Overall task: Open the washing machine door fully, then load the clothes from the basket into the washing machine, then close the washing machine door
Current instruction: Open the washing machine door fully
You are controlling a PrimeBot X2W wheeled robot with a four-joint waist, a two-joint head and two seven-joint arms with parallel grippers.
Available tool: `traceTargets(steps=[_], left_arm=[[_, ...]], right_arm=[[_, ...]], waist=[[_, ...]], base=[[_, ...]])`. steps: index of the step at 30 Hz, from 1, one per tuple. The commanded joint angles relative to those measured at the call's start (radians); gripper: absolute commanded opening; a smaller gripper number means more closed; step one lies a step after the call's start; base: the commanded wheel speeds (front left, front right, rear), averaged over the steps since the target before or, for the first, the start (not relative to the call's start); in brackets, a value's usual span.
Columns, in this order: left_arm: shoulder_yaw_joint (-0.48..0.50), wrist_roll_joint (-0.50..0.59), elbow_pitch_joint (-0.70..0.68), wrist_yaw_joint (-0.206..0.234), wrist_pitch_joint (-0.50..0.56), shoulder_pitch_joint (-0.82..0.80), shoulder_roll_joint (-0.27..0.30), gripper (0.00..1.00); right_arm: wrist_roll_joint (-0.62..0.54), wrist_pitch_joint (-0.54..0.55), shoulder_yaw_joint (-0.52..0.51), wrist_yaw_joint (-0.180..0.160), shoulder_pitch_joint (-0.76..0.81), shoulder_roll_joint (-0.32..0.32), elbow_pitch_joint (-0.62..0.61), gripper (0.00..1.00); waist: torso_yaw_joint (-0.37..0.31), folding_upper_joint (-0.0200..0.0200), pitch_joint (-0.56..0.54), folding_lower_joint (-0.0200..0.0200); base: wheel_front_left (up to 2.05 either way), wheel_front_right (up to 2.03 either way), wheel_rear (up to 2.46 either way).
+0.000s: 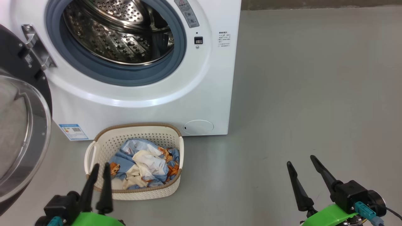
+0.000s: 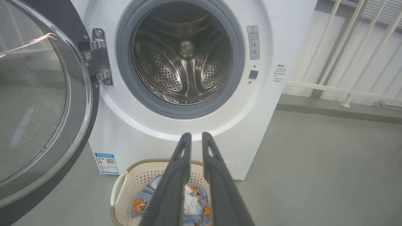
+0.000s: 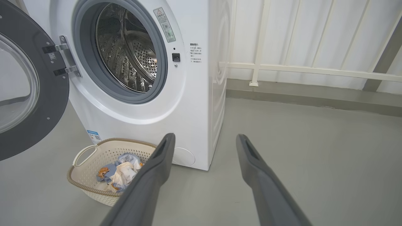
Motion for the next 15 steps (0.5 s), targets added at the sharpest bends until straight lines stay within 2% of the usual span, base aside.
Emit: traceTargets(steps=[1, 15], left_arm=[[0.031, 0.008, -0.021, 0.005, -0.013, -0.011, 0.009, 1.0], [0.012, 0.0, 0.011, 0.0, -0.03, -0.013, 0.0, 1.0]], right_arm=[[0.009, -0.006, 0.031, 0.002, -0.026, 0.0, -0.021, 1.0], [0.009, -0.011, 0.036, 0.002, -0.026, 0.001, -0.016, 1.0]], waist=[[-0.007, -0.0001, -0.004, 0.0], [0.003, -0.0001, -0.011, 0.0]], base=[[0.0, 0.0, 0.0], [0.0, 0.0, 0.0]])
